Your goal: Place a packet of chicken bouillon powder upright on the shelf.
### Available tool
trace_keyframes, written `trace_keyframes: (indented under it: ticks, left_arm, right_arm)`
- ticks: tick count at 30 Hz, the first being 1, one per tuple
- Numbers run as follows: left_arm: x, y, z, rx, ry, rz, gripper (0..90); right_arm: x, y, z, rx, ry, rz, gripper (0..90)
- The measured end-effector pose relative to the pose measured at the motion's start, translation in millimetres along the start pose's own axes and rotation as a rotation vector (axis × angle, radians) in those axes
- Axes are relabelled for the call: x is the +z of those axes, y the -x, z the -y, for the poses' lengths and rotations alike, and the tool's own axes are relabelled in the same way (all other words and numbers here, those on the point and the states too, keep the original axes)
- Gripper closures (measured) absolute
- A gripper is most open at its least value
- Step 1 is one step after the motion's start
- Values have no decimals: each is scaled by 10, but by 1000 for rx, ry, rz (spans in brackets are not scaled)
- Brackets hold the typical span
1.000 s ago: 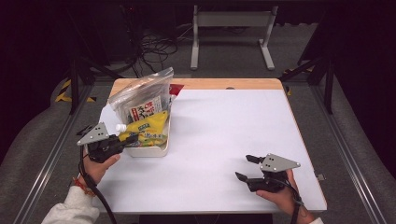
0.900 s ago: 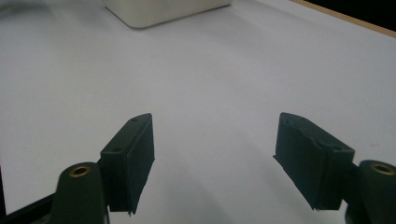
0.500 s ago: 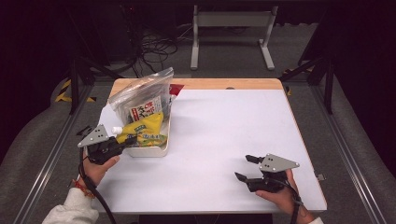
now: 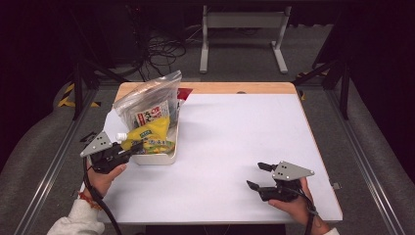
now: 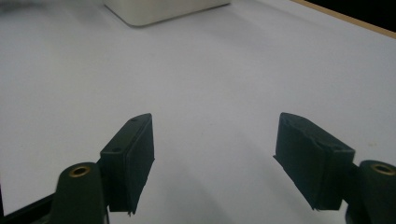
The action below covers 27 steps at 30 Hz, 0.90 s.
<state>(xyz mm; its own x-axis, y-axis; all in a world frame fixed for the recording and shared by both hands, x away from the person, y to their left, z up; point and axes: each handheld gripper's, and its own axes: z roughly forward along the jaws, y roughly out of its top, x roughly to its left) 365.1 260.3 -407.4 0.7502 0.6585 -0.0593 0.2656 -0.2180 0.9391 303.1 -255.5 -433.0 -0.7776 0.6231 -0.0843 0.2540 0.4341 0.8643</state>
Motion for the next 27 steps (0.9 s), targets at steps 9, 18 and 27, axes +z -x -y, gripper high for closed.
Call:
trace_keyframes:
  ticks: [9,18,27]
  left_arm:
    - [-119,148,-17,19,25,-85,625]
    - [-180,357,38,26,16,-163,391]
    - [-246,454,136,5,-10,-194,250]
  right_arm:
    - [-15,-3,-10,-5,2,7,282]
    - [-39,-27,-35,-11,3,16,282]
    - [-9,-10,-58,-7,7,10,279]
